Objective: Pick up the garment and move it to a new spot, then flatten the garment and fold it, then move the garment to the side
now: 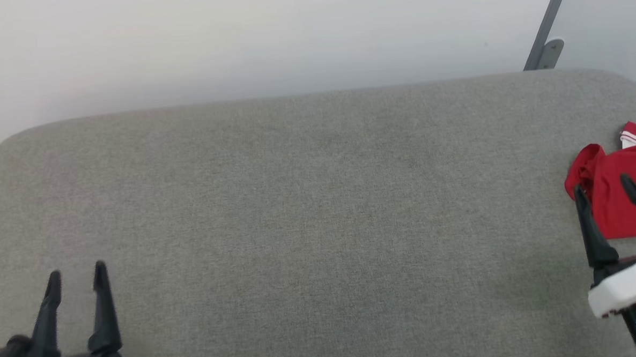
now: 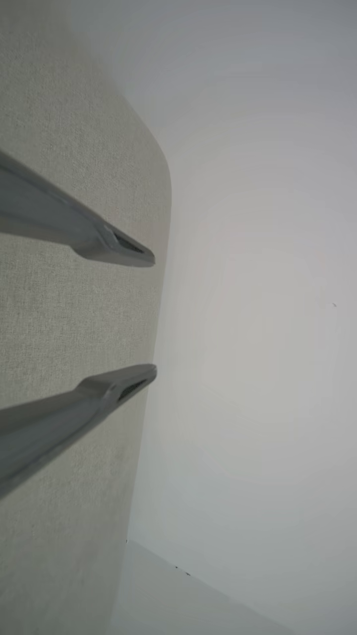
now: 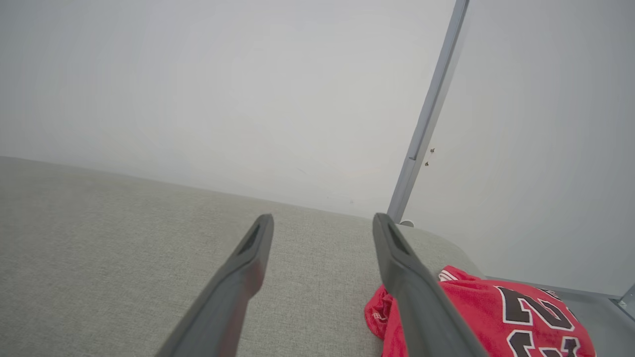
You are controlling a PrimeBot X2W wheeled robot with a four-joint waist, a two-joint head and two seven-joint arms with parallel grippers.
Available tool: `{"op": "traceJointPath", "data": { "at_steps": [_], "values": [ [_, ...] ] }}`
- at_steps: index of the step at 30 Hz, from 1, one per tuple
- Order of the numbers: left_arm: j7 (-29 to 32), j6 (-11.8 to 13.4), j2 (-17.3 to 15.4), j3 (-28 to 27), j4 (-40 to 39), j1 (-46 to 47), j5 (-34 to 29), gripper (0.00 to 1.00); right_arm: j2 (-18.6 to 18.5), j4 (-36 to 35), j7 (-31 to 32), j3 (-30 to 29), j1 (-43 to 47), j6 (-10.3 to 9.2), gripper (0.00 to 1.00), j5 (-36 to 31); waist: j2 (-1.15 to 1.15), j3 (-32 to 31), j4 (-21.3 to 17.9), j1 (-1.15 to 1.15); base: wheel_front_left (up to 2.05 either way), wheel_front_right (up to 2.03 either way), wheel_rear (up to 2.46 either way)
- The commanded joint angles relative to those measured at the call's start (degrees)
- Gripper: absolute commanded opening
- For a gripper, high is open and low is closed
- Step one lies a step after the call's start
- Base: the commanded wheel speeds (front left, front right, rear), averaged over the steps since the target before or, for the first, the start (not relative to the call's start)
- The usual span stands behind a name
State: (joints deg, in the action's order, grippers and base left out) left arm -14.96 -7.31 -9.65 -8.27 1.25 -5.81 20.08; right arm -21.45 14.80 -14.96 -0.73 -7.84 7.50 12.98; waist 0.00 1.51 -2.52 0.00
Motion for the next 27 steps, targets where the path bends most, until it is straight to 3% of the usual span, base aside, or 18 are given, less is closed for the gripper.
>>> {"op": "traceJointPath", "data": {
  "at_steps": [1, 13, 27],
  "values": [
    [-0.3, -0.2, -0.2, -0.8, -0.4, -0.9, -0.7, 1.00, 0.7, -1.3, -0.2, -0.7, 1.5, -0.03, 1.00, -0.5, 0.00, -0.4, 0.1, 0.00, 0.00, 0.00, 0.00],
    [-0.3, -0.2, -0.6, -0.8, -2.1, -6.7, -1.5, 1.00, 5.3, -9.8, -0.2, -4.8, 9.7, -0.03, 1.00, -0.5, 0.00, -1.8, 1.3, 0.00, 0.00, 0.00, 0.00],
    [-0.3, -0.2, 1.3, -1.6, -1.9, -9.2, -0.9, 1.00, 7.7, -12.2, -0.2, -6.0, 14.1, -0.03, 1.00, 0.0, 0.00, -2.8, 3.0, 0.00, 0.00, 0.00, 0.00]
  ]
}}
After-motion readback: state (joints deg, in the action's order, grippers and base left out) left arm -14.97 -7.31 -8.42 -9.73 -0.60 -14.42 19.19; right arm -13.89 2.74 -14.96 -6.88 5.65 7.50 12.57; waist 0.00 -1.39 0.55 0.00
